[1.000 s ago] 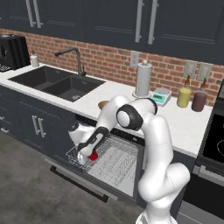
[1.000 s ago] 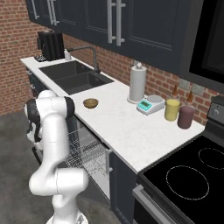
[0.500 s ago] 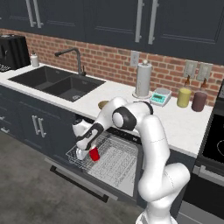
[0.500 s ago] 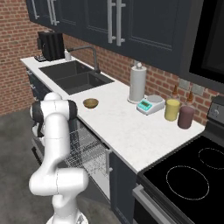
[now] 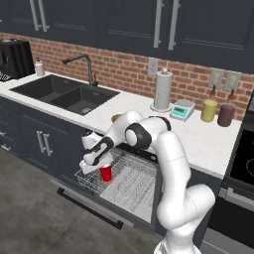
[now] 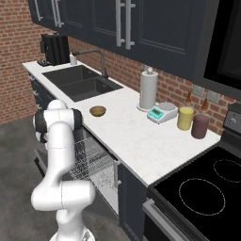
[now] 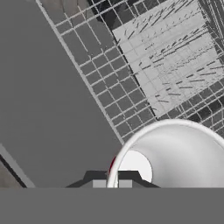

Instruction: Pick up the cup and bowl from the counter, place them in the dishwasher, and close the dishwasher door.

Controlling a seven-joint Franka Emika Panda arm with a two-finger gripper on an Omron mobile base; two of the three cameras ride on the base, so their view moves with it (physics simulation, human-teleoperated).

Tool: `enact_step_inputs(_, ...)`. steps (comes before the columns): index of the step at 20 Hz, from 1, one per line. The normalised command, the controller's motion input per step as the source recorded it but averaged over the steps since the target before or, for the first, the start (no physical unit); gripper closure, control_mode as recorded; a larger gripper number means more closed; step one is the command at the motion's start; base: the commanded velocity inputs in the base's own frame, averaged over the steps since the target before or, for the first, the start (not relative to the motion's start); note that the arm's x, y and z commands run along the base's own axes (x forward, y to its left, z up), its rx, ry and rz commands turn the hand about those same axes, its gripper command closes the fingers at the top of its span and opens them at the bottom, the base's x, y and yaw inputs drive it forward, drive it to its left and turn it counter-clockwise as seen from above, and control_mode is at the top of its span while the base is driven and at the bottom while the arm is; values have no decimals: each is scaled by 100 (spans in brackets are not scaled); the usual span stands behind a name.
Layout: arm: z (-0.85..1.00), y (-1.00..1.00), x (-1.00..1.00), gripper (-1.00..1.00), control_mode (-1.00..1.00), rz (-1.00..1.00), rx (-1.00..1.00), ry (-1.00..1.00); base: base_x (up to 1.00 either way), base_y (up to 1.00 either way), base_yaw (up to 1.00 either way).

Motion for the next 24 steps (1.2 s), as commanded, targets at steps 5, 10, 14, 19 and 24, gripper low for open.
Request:
enact_step_inputs(5, -6, -20, -52, 100, -100, -64, 3, -18, 0, 0, 0)
enact_step_inputs(10, 0, -22, -82, 100, -100, -53, 0, -24, 0, 0, 0)
enact_step_inputs(14, -4, -74, -21, 100, -100, -42, 1, -15, 0, 0, 0)
enact_step_inputs(19, -12, -85, 6, 100, -100, -34, 8, -3, 0, 0, 0)
enact_step_inputs(24, -25, -27, 3, 100, -100, -22, -1, -14, 0, 0, 0)
